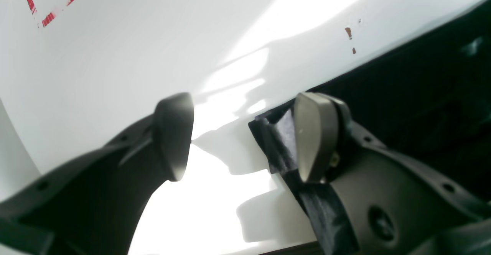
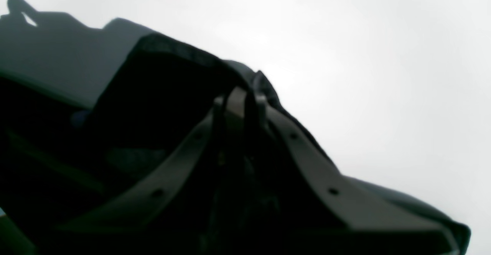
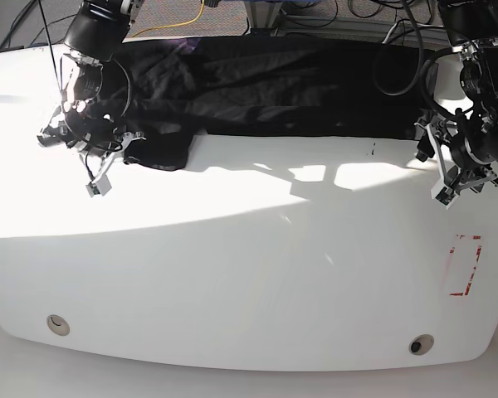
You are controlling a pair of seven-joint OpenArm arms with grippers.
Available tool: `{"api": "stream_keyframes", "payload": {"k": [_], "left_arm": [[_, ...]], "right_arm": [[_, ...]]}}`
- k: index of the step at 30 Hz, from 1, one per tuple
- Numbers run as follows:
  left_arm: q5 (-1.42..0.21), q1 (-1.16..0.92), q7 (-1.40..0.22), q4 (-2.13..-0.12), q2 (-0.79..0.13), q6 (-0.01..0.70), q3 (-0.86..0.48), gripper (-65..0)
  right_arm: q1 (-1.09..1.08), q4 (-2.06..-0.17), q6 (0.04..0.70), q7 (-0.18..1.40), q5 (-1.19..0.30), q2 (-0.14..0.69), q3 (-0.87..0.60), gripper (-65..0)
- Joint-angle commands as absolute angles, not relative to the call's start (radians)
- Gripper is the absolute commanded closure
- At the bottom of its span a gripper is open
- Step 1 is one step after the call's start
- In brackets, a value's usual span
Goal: Layout the t-shirt on the table in an organized manner, then fold the t-shirt properly
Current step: 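Grasp the hanging sleeve with the right gripper and tuck it onto the shirt, then pull the folded strip's ends outward with both grippers to straighten it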
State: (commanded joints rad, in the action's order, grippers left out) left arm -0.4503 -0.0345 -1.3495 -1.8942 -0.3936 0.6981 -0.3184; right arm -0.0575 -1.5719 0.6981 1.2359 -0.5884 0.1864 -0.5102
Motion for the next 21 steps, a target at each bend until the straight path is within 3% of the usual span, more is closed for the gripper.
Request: {"api": "stream_keyframes", "payload": {"k": [10, 21], "left_arm": [[-0.45, -0.033, -1.349, -1.894, -0.392, 0.698, -0.317, -38.9], [-0.45, -0.033, -1.349, -1.894, -0.392, 0.698, -0.315, -38.9]], "right_arm": [[-0.004, -1.791, 0.698, 1.396, -0.826, 0.191, -0.51, -1.0], [0.208, -1.925, 0.698, 1.396, -1.107, 0.242, -0.51, -1.3]]}}
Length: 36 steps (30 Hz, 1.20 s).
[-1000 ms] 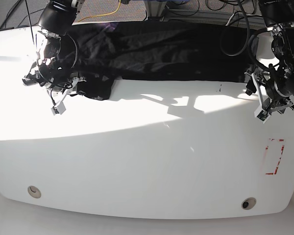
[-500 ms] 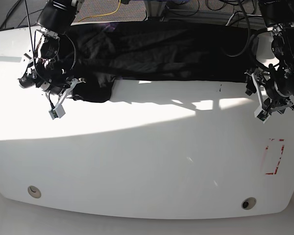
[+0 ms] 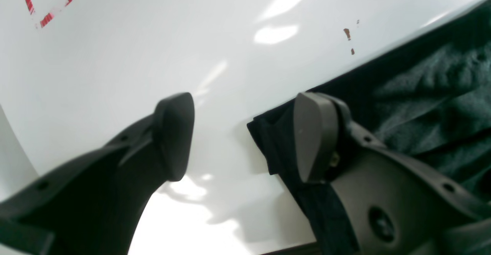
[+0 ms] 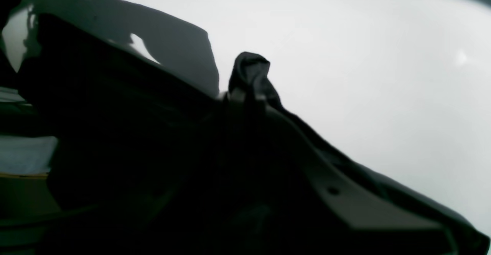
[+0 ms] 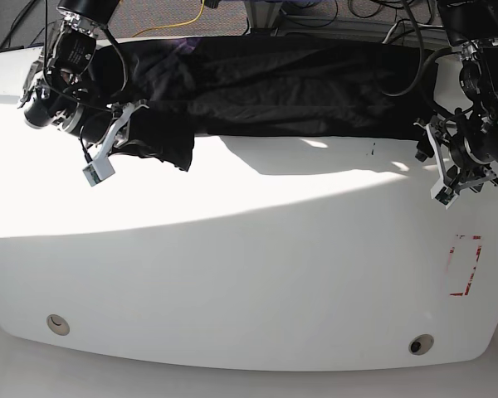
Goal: Layout the t-shirt on the table in an organized manner, then fold the t-shirt properly
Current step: 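Pull the folded strip's ends outward with both grippers to straighten it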
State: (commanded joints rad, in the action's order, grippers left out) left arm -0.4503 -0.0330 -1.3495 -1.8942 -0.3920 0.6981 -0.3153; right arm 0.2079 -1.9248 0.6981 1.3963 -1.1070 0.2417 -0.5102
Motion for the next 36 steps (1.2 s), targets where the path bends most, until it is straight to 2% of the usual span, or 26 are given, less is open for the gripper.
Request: {"api": "stream_keyframes", "payload": {"k": [10, 12, 17, 18, 20, 24, 30, 36], "left_arm": [[-0.45, -0.033, -1.349, -1.894, -0.387, 0.698, -0.314, -38.9], [-0.444, -0.033, -1.349, -1.894, -0.375, 0.698, -0.314, -38.9], [-0.443, -0.035, -1.349, -1.894, -0.371, 0.698, -0.314, -38.9], [-0.443, -0.035, -1.349, -1.894, -0.371, 0.698, -0.314, -38.9], [-0.444, -0.035, -1.349, -1.894, -0.371, 0.698, -0.312, -38.9], [-0.447, -0.035, -1.349, -1.894, -0.367, 0.698, -0.312, -38.9], [-0.449, -0.036, -1.349, -1.894, -0.357, 0.698, -0.312, -38.9], [-0.45, -0.042, -1.349, -1.902, -0.357, 0.698, -0.283, -38.7]], "right_arm": [[0.363, -1.923, 0.698, 1.396, -1.308, 0.355, -0.509, -1.6], [0.383, -1.923, 0.698, 1.396, -1.32, 0.374, -0.509, -3.3], [0.446, -1.925, 0.698, 1.396, -1.33, 0.427, -0.509, -23.6], [0.467, -1.925, 0.698, 1.396, -1.33, 0.437, -0.509, -29.3], [0.49, -1.925, 0.698, 1.396, -1.33, 0.447, -0.509, -33.9], [0.538, -1.925, 0.698, 1.396, -1.339, 0.469, -0.509, -39.0], [0.555, -1.925, 0.698, 1.396, -1.44, 0.503, -0.512, -47.4], [0.493, -1.917, 0.698, 1.396, -1.454, 0.501, -0.519, -51.2]]}}
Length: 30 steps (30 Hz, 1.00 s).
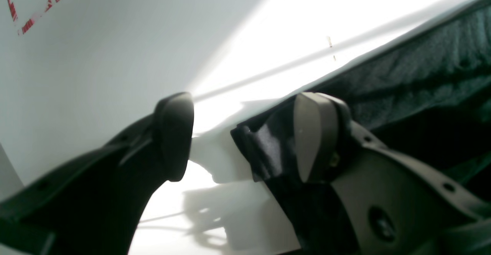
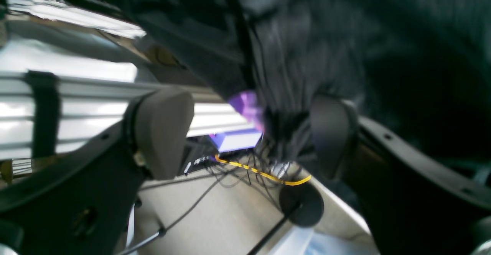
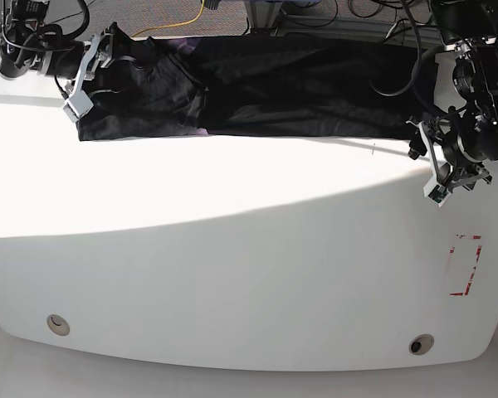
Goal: Layout the t-shirt on the table in an organized manner, then fold the t-shirt properly
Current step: 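Pull the folded strip's ends outward with both grippers to straighten it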
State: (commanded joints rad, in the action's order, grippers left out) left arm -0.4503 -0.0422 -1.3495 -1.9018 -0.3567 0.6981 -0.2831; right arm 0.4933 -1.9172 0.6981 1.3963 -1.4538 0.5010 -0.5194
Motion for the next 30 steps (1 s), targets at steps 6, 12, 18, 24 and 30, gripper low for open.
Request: {"api": "stream_keyframes", "payload": {"k": [6, 12, 18, 24, 30], "left_arm": [[-0.452, -0.076, -1.351, -1.931, -0.34, 0.698, -0.236, -38.6], [-0.452, -0.157, -1.351, -1.983, -0.271, 0.698, -0.232, -38.3], [-0.446, -0.22, -1.349, -1.985, -0.223, 0.698, -0.272, -19.2], [-0.441, -0.292, -1.348, -1.982, -0.213, 0.698, -0.288, -4.2], [-0.44, -0.309, -1.313, -1.942, -0.219, 0.698, -0.278, -4.7]], "right_arm": [[0.424, -1.88, 0.698, 1.396, -1.377, 0.453, -0.518, -51.0], [0.383, -1.873, 0.698, 1.396, -1.233, 0.384, -0.512, -46.0], [0.354, -1.865, 0.698, 1.396, -1.095, 0.326, -0.512, -15.4], [0.352, -1.859, 0.698, 1.396, -0.986, 0.317, -0.51, -9.7], [0.351, -1.814, 0.698, 1.372, -0.863, 0.317, -0.51, -10.6]]}}
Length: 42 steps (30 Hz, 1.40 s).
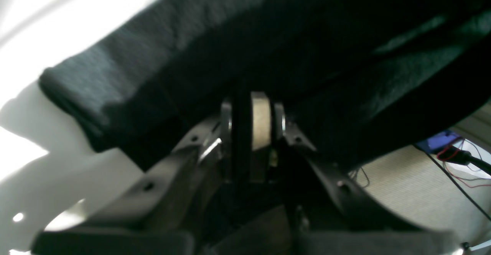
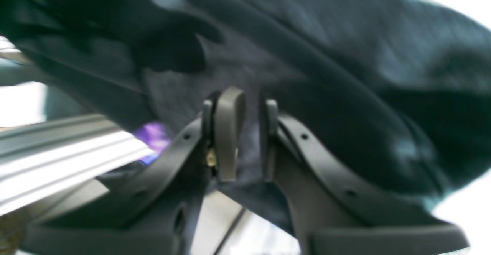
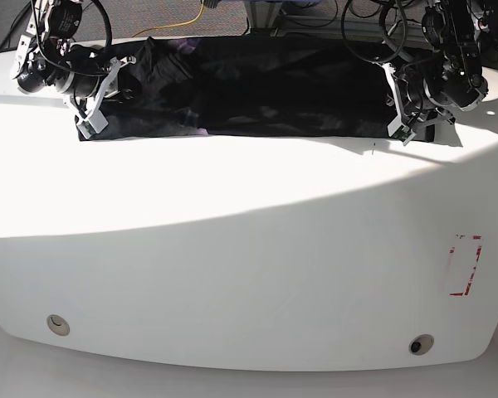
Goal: Layout the t-shirt on the table in an organized manner, then fold the t-shirt properly
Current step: 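Pull the folded strip's ends outward with both grippers to straighten it, then grasp the strip's ends with both grippers and hold it taut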
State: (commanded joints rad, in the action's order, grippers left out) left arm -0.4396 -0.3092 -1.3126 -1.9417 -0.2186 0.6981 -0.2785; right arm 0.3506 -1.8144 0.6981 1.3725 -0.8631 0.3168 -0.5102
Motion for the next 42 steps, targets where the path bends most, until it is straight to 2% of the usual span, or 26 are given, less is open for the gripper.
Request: {"api": "stream_keyframes", "payload": {"k": [12, 22, 32, 37, 42], "left_arm": [[-0.318, -0.191, -1.231, -1.725, -0.257, 0.698, -0.124, -4.9], [-0.303, 0.004, -1.227, -1.535, -0.275, 0.698, -0.081, -4.9], [-0.312, 0.05, -1.234, -1.573, -0.297, 0.698, -0.065, -5.4], [-0.384, 0.048, -1.305, -1.669, -0.3, 0.698, -0.085, -15.8], [-0.47, 0.039, -1.353, -1.797, -0.295, 0.698, -0.236, -31.4]], "right_arm": [[0.305, -1.61, 0.698, 1.236, -0.684, 0.321, -0.509, -10.6], [0.202, -1.515, 0.698, 1.171, -0.496, 0.321, -0.51, -10.5], [0.139, -1.514, 0.698, 1.142, -0.441, 0.321, -0.51, -10.5], [0.13, -1.514, 0.698, 1.142, -0.441, 0.321, -0.51, -10.5], [0.128, -1.514, 0.698, 1.142, -0.441, 0.317, -0.51, -10.3]]}}
